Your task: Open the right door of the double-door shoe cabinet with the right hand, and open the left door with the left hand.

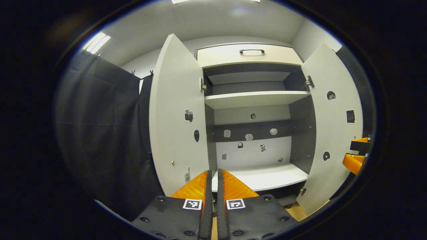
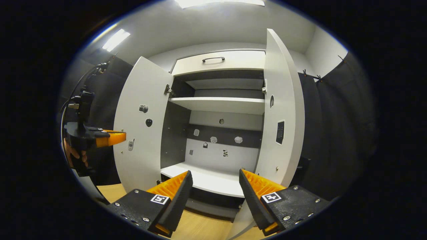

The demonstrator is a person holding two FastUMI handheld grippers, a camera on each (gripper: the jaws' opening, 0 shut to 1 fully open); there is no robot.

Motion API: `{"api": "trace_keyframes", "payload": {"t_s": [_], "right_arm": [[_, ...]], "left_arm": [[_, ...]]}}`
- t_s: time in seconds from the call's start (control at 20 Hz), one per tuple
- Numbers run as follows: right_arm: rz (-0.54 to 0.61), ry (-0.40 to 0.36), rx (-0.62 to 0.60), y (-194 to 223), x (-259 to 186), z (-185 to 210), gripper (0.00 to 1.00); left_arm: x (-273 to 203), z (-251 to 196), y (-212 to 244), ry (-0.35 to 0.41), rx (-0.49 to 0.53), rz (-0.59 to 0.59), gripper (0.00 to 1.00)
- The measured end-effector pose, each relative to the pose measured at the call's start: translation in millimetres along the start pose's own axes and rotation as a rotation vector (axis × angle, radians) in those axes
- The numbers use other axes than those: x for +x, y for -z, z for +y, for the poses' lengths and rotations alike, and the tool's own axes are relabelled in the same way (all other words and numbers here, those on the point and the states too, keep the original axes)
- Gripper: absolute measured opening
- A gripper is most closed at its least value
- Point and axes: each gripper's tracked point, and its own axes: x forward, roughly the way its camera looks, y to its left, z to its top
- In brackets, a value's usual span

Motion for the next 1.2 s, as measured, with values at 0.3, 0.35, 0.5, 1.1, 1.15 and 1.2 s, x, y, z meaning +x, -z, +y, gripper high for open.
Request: {"api": "trace_keyframes", "payload": {"t_s": [0.3, 0.35, 0.5, 1.1, 1.15, 1.2], "right_arm": [[-0.021, 0.038, -0.028, -13, 11, -5, 0.90], [-0.026, 0.045, -0.028, -15, 14, -6, 0.91], [-0.038, 0.067, -0.018, -19, 17, -11, 0.91], [-0.075, 0.093, -0.008, -28, 29, -9, 0.94], [-0.073, 0.094, -0.009, -28, 31, -8, 0.93], [-0.072, 0.096, -0.011, -28, 32, -7, 0.94]], "left_arm": [[0, -17, -6, 0.064, -0.012, -0.036, 0.42], [0, -20, -8, 0.071, -0.017, -0.046, 0.49], [-3, -26, -11, 0.088, -0.032, -0.072, 0.64], [9, -13, -26, 0.106, -0.093, -0.155, 0.96], [10, -14, -26, 0.111, -0.088, -0.155, 0.96], [11, -14, -25, 0.114, -0.084, -0.155, 0.96]]}}
